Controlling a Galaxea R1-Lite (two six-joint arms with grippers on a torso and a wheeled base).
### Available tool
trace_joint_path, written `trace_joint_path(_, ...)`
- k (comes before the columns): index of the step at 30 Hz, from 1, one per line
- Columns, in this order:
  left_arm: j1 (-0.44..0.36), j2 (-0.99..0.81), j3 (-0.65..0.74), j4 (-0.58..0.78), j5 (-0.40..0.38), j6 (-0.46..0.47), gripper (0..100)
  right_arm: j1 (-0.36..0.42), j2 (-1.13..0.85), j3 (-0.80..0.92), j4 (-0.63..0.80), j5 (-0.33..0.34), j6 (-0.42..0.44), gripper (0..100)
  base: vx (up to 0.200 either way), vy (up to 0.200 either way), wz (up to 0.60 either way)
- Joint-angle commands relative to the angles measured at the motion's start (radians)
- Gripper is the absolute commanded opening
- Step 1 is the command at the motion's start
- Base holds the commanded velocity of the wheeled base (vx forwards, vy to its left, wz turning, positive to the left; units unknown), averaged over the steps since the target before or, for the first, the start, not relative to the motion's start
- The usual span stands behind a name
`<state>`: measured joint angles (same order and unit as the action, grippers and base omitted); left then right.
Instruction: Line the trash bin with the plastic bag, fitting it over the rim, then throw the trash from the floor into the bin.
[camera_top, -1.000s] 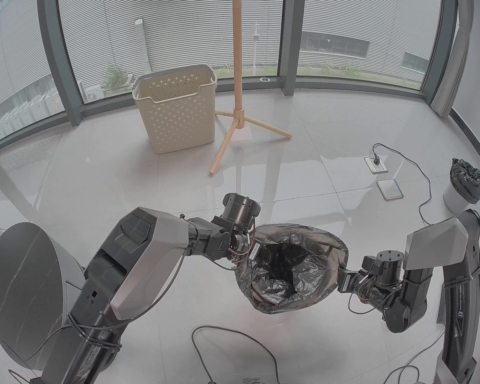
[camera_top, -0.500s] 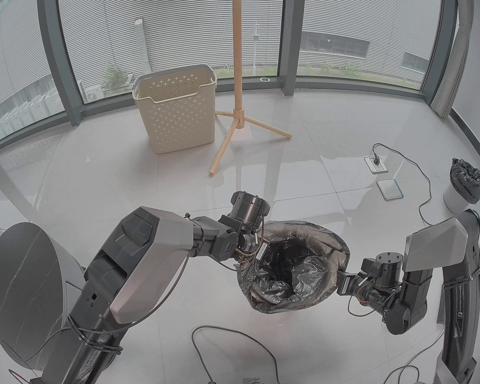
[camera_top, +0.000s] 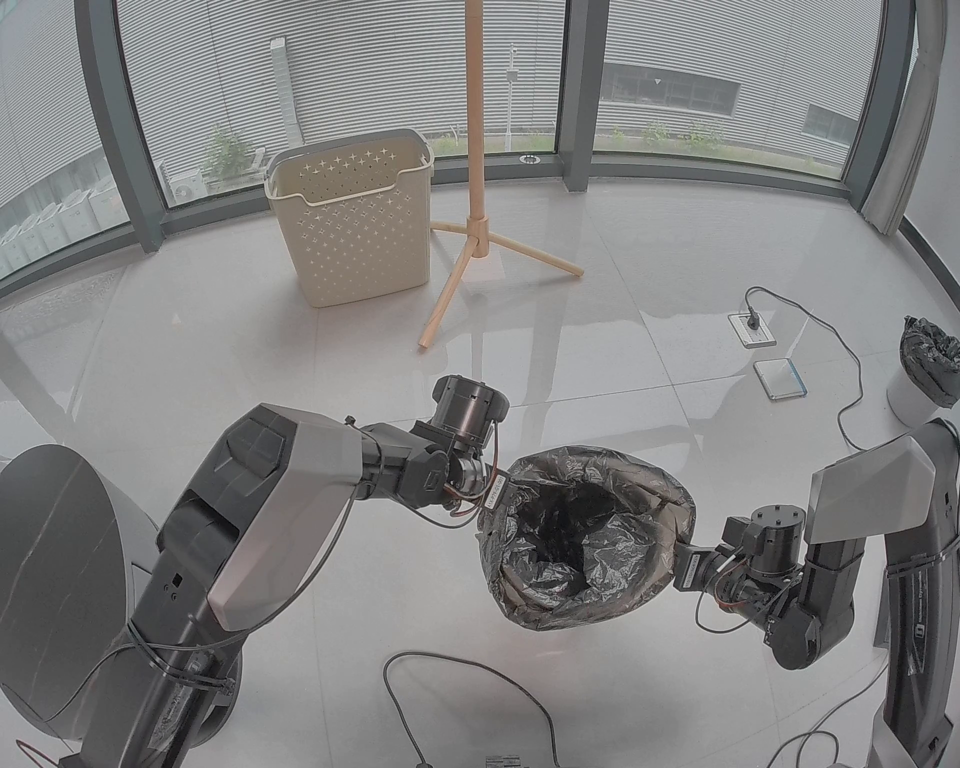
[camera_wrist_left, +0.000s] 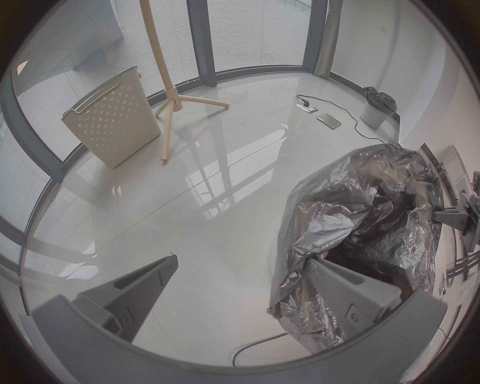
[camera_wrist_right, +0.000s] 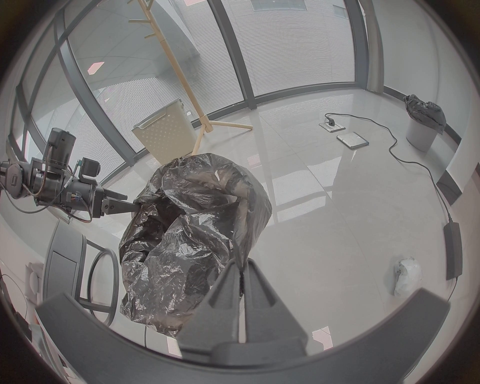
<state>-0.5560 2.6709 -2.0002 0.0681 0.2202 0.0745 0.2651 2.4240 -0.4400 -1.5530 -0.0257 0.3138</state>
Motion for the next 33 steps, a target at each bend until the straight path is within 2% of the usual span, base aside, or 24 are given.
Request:
trace_joint_path(1, 0.005, -0.002, 0.000, -0.008, 0.002, -0.001, 100, -0.001, 0.006, -0.011, -0.002, 0.000, 0.010, 0, 0.000, 0.000, 0.00)
trace_joint_path(12, -0.005, 0.001, 0.000, -0.080, 0.051, 0.005, 100, 0.003, -0.051, -0.040, -0.004, 0.000, 0.068, 0, 0.000, 0.000, 0.00)
trace_joint_path(14, -0.018, -0.058, 0.000, -0.063, 0.051, -0.045, 100, 0.003, -0.045, -0.048, -0.002, 0.001, 0.067, 0, 0.000, 0.000, 0.00)
trace_joint_path(15, -0.016, -0.092, 0.000, -0.010, 0.042, -0.104, 100, 0.003, -0.039, -0.048, -0.002, 0.001, 0.067, 0, 0.000, 0.000, 0.00)
trace_joint_path(17, -0.010, -0.105, 0.000, 0.032, 0.039, -0.140, 100, 0.003, -0.037, -0.049, -0.002, 0.001, 0.067, 0, 0.000, 0.000, 0.00)
trace_joint_path(19, 0.008, -0.128, 0.000, 0.081, 0.008, -0.216, 100, 0.003, -0.034, -0.043, -0.002, 0.001, 0.067, 0, 0.000, 0.000, 0.00)
trace_joint_path(21, 0.013, -0.132, 0.000, 0.091, -0.001, -0.236, 100, 0.003, -0.033, -0.042, -0.002, 0.001, 0.067, 0, 0.000, 0.000, 0.00)
trace_joint_path(22, 0.027, -0.143, 0.000, 0.119, -0.013, -0.298, 100, 0.002, -0.025, -0.036, -0.002, 0.001, 0.067, 0, 0.000, 0.000, 0.00)
trace_joint_path(25, 0.021, -0.161, 0.000, 0.151, -0.012, -0.403, 100, -0.007, 0.000, -0.040, -0.002, 0.001, 0.067, 0, 0.000, 0.000, 0.00)
trace_joint_path(27, 0.004, -0.183, 0.000, 0.176, -0.012, -0.450, 100, -0.017, 0.026, -0.048, -0.002, 0.000, 0.067, 0, 0.000, 0.000, 0.00)
trace_joint_path(29, -0.009, -0.192, 0.000, 0.187, -0.013, -0.458, 100, -0.027, 0.035, -0.049, -0.002, 0.000, 0.067, 0, 0.000, 0.000, 0.00)
trace_joint_path(30, -0.035, -0.213, 0.000, 0.196, -0.013, -0.469, 100, -0.055, 0.052, -0.063, -0.002, -0.002, 0.067, 100, 0.000, 0.000, 0.00)
trace_joint_path(33, -0.065, -0.227, 0.000, 0.197, -0.013, -0.467, 100, -0.090, 0.084, -0.080, -0.002, -0.013, 0.062, 100, 0.000, 0.000, 0.00)
